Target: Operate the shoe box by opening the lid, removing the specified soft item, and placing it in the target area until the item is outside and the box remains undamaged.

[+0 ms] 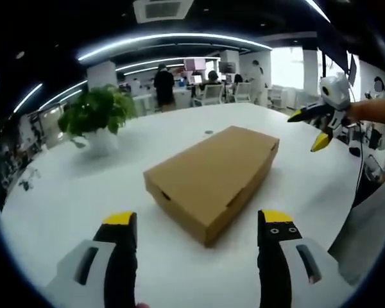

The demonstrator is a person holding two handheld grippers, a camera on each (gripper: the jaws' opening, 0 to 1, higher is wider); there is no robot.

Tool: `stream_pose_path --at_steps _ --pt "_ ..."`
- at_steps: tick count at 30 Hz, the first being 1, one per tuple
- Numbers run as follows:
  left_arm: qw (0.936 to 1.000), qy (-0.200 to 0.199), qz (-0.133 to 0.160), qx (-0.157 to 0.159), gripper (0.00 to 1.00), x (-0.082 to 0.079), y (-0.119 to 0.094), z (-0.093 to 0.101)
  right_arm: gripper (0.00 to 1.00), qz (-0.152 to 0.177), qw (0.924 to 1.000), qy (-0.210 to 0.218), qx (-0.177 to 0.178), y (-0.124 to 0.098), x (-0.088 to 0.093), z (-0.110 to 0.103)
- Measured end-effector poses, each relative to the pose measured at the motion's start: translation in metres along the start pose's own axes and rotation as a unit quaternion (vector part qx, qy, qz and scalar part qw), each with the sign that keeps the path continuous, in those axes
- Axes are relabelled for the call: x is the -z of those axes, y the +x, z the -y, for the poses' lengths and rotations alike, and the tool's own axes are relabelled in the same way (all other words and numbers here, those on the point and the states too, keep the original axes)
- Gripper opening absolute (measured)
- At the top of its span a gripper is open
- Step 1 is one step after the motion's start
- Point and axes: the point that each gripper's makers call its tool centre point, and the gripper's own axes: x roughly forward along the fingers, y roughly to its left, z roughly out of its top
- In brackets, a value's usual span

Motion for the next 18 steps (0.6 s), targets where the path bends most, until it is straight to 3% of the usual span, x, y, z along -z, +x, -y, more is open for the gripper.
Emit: stream_pose_path --at_steps 13,18 --pt "0.9997 -0.003 -0.022 -0.005 0.68 0.011 0.019 0.005 0.68 -0.018 0.9994 -0.022 -0.022 0.027 0.008 0.005" --pt "0.9996 -0.011 -0.027 0.001 0.66 0.014 0.028 0.008 0.62 -0.020 0.9992 -0.025 -0.025 0.037 0.009 0.008"
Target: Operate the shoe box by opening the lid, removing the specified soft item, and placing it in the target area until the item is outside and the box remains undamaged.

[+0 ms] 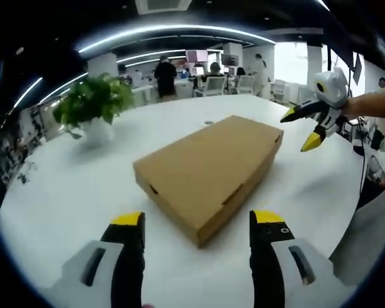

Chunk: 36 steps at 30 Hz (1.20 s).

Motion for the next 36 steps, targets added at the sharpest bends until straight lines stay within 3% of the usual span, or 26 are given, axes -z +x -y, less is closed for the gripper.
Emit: stream_pose_path --at_steps 9,20,27,36 --pt "1.0000 -0.003 -0.006 0.000 0.60 0.003 0.014 0.006 0.55 -0.004 0.9999 0.015 0.002 0.016 0.002 0.010" --pt "0.9998 -0.006 -0.013 -0.012 0.51 0.003 0.025 0.001 0.48 -0.002 0.9992 0.040 0.009 0.029 0.000 0.021" --pt "0.9999 -0.006 -0.012 -0.011 0.52 0.004 0.026 0.001 0.44 -0.004 0.9991 0.042 -0.011 0.035 0.001 0.016" --pt "0.9999 0.001 -0.012 -0.005 0.50 0.004 0.026 0.001 0.43 0.000 0.9987 0.051 -0.003 0.035 0.003 0.016"
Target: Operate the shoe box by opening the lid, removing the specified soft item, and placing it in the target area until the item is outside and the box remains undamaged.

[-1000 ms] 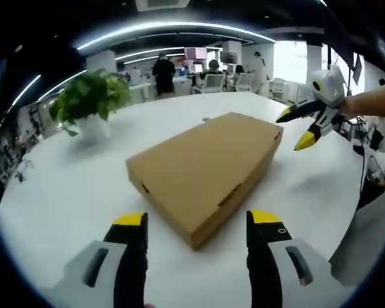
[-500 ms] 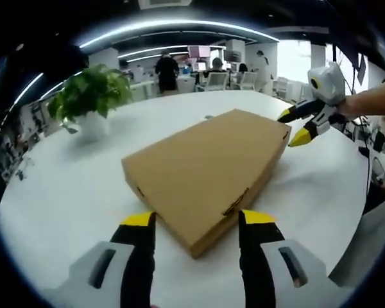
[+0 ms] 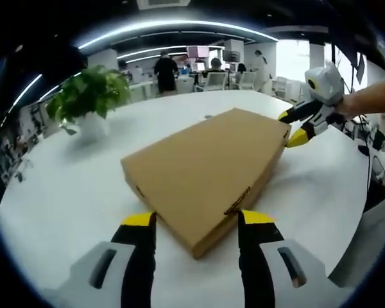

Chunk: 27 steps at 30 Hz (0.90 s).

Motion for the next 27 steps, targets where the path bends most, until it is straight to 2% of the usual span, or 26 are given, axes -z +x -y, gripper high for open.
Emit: stream_pose_path --at_steps 7,27 --pt "1.0000 0.004 -0.004 0.008 0.49 0.000 0.000 -0.001 0.42 0.002 0.9998 0.017 0.006 -0.001 0.001 -0.002" --pt "0.9973 0.034 -0.043 0.050 0.49 0.003 0.000 -0.030 0.40 -0.001 0.9982 0.049 0.034 0.003 -0.005 -0.028"
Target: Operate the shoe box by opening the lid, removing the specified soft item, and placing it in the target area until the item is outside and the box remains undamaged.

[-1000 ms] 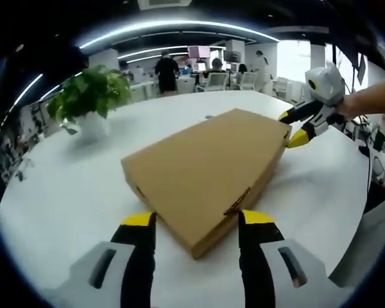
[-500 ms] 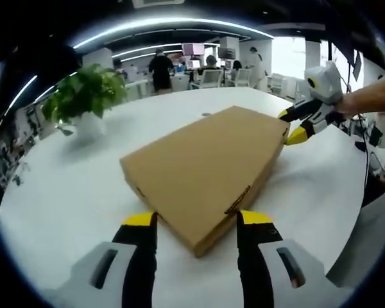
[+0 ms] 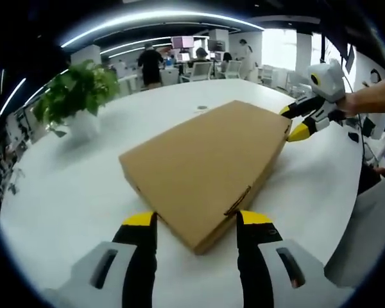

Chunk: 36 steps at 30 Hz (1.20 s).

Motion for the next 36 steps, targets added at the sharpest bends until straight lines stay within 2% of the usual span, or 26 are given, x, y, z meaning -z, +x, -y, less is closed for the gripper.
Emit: stream_pose_path --at_steps 12,36 --pt "0.9992 0.023 -0.016 0.028 0.49 0.006 -0.006 -0.014 0.40 0.003 0.9994 0.021 0.027 -0.001 0.000 -0.022" --pt "0.9927 0.074 -0.047 0.082 0.49 0.024 -0.027 -0.042 0.34 0.016 0.9984 0.043 0.032 -0.007 0.001 -0.078"
